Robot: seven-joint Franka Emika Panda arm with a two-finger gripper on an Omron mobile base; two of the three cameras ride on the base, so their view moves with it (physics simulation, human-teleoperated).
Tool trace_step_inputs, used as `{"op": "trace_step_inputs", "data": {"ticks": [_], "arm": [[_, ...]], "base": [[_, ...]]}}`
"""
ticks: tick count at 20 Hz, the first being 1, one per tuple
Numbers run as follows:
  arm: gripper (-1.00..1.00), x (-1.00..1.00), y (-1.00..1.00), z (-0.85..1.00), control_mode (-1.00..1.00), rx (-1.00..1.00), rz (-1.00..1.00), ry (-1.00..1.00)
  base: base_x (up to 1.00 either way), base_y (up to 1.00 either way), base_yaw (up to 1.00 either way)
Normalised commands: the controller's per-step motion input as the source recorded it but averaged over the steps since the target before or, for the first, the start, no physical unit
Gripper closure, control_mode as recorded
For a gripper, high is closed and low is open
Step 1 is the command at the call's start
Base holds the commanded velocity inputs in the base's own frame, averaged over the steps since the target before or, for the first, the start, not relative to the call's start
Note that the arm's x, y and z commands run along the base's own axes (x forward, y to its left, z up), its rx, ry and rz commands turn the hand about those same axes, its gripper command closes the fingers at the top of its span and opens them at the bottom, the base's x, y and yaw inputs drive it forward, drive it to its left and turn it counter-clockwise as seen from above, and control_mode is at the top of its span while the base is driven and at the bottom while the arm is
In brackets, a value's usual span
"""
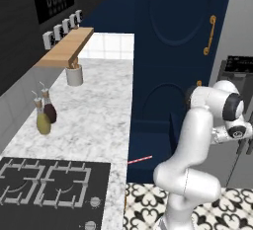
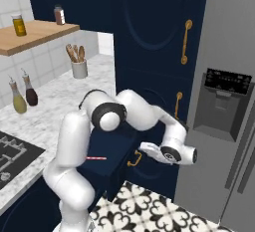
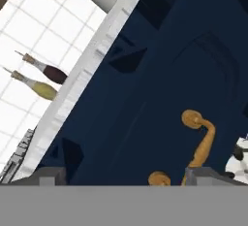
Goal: Take a straw from the drawer in front and place it inside the glass cup on the dining counter.
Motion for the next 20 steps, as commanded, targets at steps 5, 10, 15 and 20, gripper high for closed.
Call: {"op": "trace_step_inputs", "data": {"ticks": [5, 10, 15, 20], "arm": [[-1.0, -0.02, 0.97, 0.9, -1.0, -0.39, -0.18, 0.01], [-1.0, 0.01, 1.0, 0.47, -1.0, -0.41, -0.17, 0.09], [-1.0, 0.27, 0.73, 0.01, -1.0, -0.35, -0.14, 0.14], [-1.0, 0.34, 0.32, -0.17, -1.0, -0.32, -0.16, 0.16]], "base": [[0.0, 0.0, 0.0], [0.0, 0.0, 0.0], [0.0, 0.0, 0.0], [0.0, 0.0, 0.0]]}}
